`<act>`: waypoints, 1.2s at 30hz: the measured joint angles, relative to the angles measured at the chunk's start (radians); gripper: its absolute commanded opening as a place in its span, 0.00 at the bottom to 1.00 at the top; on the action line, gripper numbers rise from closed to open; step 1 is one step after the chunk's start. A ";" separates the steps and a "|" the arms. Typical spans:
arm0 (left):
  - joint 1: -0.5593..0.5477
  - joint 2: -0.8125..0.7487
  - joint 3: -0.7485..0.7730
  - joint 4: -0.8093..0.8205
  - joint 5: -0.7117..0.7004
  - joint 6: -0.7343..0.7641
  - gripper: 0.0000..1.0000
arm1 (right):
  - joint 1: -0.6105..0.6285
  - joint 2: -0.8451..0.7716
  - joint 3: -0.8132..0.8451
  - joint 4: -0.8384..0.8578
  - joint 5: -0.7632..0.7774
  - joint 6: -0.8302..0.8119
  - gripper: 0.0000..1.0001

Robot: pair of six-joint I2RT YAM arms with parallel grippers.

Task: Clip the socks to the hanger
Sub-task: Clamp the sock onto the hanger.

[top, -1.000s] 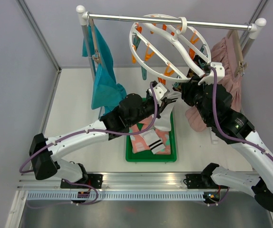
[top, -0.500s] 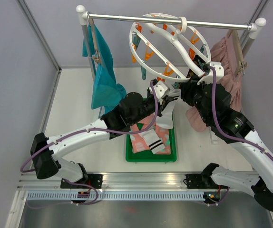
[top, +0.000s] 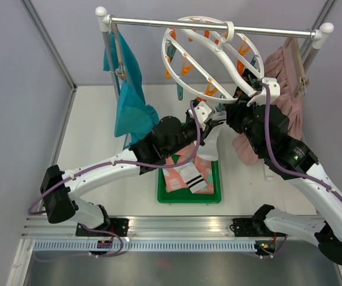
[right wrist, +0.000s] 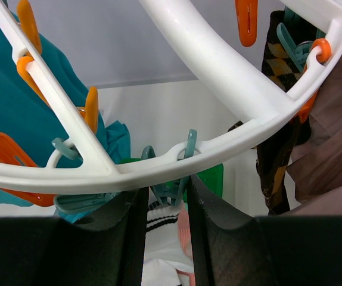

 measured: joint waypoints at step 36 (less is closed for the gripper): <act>-0.011 0.004 -0.015 0.067 -0.063 0.000 0.02 | 0.000 0.002 0.013 -0.022 0.021 0.000 0.00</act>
